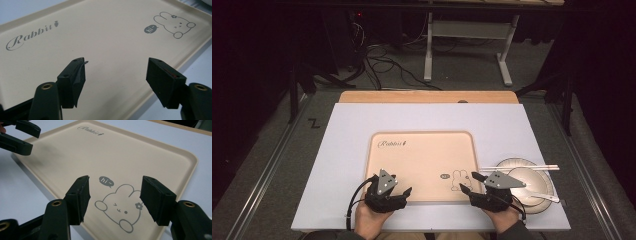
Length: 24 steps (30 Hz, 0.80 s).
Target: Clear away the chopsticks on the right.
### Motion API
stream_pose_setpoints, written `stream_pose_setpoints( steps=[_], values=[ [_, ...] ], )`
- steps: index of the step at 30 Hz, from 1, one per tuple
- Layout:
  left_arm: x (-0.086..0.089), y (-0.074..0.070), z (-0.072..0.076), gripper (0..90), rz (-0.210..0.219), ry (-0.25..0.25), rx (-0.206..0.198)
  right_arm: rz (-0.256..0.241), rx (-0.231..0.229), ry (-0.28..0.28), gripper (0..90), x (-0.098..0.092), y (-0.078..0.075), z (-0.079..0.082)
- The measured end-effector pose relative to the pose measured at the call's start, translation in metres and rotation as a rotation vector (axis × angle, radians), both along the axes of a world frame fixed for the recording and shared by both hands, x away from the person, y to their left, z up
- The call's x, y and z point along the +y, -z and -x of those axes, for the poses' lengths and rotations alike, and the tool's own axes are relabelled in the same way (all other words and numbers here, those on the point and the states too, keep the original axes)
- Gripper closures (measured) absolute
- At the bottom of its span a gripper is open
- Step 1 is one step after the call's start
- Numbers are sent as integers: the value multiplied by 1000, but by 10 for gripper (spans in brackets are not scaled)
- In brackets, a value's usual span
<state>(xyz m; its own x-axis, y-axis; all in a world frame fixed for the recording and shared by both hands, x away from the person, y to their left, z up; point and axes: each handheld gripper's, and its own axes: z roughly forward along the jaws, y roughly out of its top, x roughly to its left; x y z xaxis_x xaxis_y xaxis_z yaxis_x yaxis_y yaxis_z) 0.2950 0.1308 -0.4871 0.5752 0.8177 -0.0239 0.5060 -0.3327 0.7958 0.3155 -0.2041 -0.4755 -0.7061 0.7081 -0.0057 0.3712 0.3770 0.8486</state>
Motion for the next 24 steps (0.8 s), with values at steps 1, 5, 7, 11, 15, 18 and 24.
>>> stream_pose_setpoints(
  steps=[1, 5, 7, 11, 15, 18, 24],
  values=[
    [0, 0, 0, 322, 0, 2, 1, 0, -1, -1, 409, 0, 0, 0],
    [-1, 0, 1, 321, -8, 4, 0, -4, 6, -2, 415, 0, -1, 0],
    [-1, 0, 2, 320, -7, 5, 2, -7, 9, -6, 421, 1, -2, 1],
    [0, 0, 2, 321, -6, 6, 2, 0, 14, -22, 444, 3, -5, 3],
    [-4, 3, 1, 321, -19, 12, 12, 30, 8, -28, 467, 2, -7, 6],
    [-6, 1, 2, 320, -36, 26, -3, -2, 24, -11, 473, -3, -8, 7],
    [-5, 1, 5, 320, -34, 33, -1, -16, 24, -13, 461, -5, -12, 10]
  ],
)
